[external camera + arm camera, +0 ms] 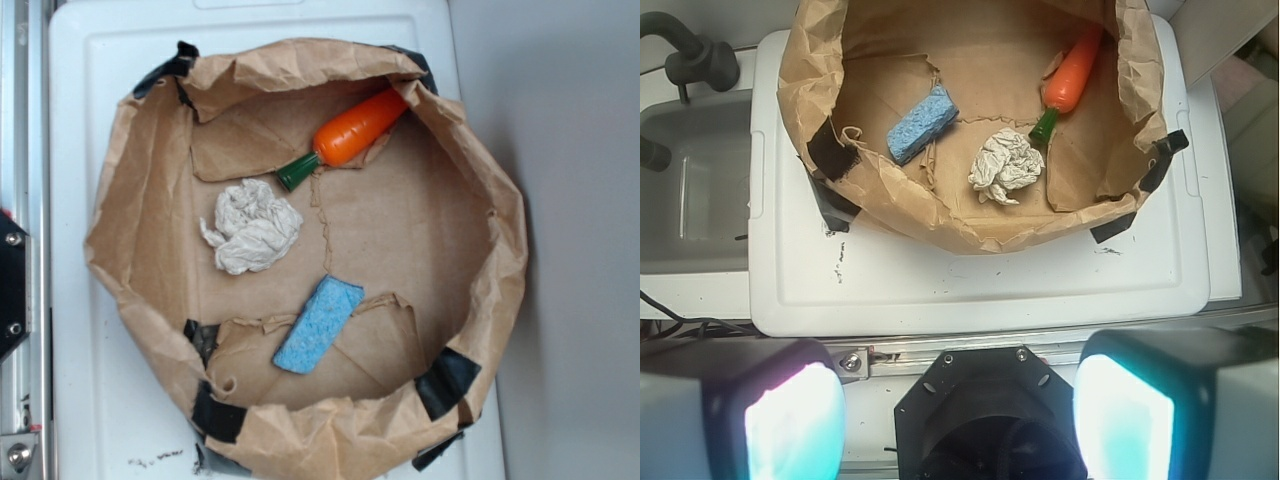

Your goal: Grab the blue sponge.

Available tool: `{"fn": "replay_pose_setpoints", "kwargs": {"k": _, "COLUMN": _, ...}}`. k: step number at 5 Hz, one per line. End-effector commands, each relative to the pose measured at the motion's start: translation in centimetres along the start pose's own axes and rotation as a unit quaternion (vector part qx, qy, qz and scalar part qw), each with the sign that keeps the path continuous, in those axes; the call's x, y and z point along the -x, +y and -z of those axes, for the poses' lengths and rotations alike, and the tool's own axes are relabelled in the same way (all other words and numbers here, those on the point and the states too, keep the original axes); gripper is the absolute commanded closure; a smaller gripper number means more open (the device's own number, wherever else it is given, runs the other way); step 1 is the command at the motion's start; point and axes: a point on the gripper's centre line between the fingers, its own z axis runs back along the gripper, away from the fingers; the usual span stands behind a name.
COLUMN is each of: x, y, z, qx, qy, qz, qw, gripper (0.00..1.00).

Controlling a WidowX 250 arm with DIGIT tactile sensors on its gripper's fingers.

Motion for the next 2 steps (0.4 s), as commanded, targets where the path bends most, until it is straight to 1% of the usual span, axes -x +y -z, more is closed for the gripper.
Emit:
{"fn": "replay_pose_setpoints", "kwargs": {"k": 1, "x": 0.0, "y": 0.0, "z": 0.0, "qx": 0.000, "qy": 0.000, "qz": 0.000, "qw": 1.000, "gripper": 0.00}}
{"fn": "replay_pose_setpoints", "kwargs": {"k": 2, "x": -3.9, "y": -1.5, "z": 1.3, "qx": -0.002, "qy": 0.018, "qz": -0.037, "qw": 0.999, "gripper": 0.00}}
